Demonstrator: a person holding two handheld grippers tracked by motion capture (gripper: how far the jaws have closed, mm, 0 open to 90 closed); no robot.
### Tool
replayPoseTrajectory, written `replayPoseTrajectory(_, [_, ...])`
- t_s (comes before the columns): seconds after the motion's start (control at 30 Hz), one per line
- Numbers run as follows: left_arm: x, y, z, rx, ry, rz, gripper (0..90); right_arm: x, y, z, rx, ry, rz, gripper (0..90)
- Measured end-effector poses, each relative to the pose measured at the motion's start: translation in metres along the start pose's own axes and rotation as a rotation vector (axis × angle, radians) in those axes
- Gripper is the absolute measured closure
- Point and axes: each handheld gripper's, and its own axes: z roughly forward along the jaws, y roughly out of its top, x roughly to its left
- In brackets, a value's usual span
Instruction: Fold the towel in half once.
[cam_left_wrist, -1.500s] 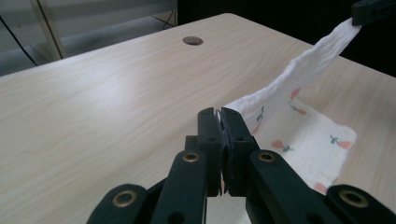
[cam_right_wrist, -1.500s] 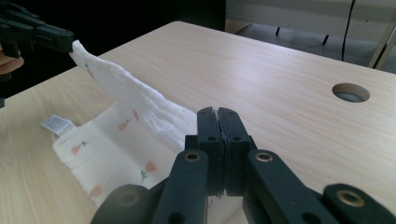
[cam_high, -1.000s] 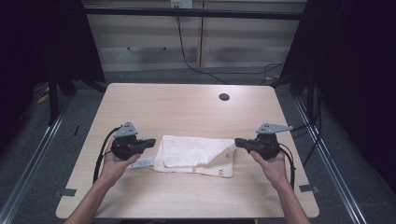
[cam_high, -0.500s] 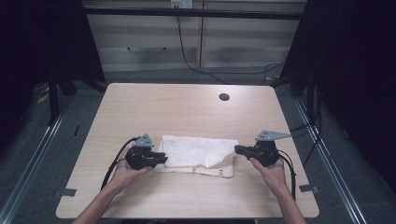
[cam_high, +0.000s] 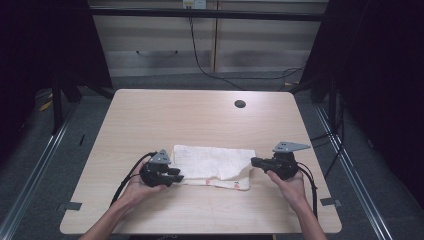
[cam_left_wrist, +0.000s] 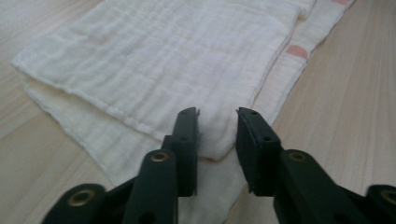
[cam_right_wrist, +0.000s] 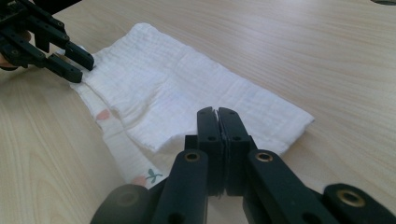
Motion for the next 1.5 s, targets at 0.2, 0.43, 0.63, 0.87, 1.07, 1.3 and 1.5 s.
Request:
replayPoseTrajectory(0.2, [0.003,0.003,-0.003,-0.014,-0.01,-0.023,88.9,0.0,-0.001,0.0,0.003,0.001,0.006,89.0])
replayPoseTrajectory(0.43, [0.015,0.013,-0.037,-0.166,-0.001,-0.087,89.4,-0.001,0.003,-0.006,-0.02,-0.006,0.003,89.0])
replayPoseTrajectory(0.63, [0.016,0.011,-0.061,-0.212,0.022,-0.084,89.5,0.007,0.004,-0.015,-0.032,-0.009,-0.02,88.9])
replayPoseTrajectory(0.87, [0.003,-0.013,-0.052,-0.09,0.006,-0.046,89.4,0.025,-0.016,-0.009,0.057,0.026,-0.049,88.6])
replayPoseTrajectory(1.07, [-0.002,-0.029,-0.038,-0.004,0.002,-0.035,89.4,0.028,-0.036,-0.001,0.13,0.048,-0.034,87.5])
replayPoseTrajectory(1.3, [-0.001,-0.032,-0.039,0.013,-0.016,-0.044,88.0,0.031,-0.049,0.003,0.191,0.068,-0.038,79.8])
replayPoseTrajectory(1.5, [0.008,-0.026,-0.05,-0.072,-0.03,-0.084,84.1,0.028,-0.037,-0.006,0.148,0.08,-0.034,73.4])
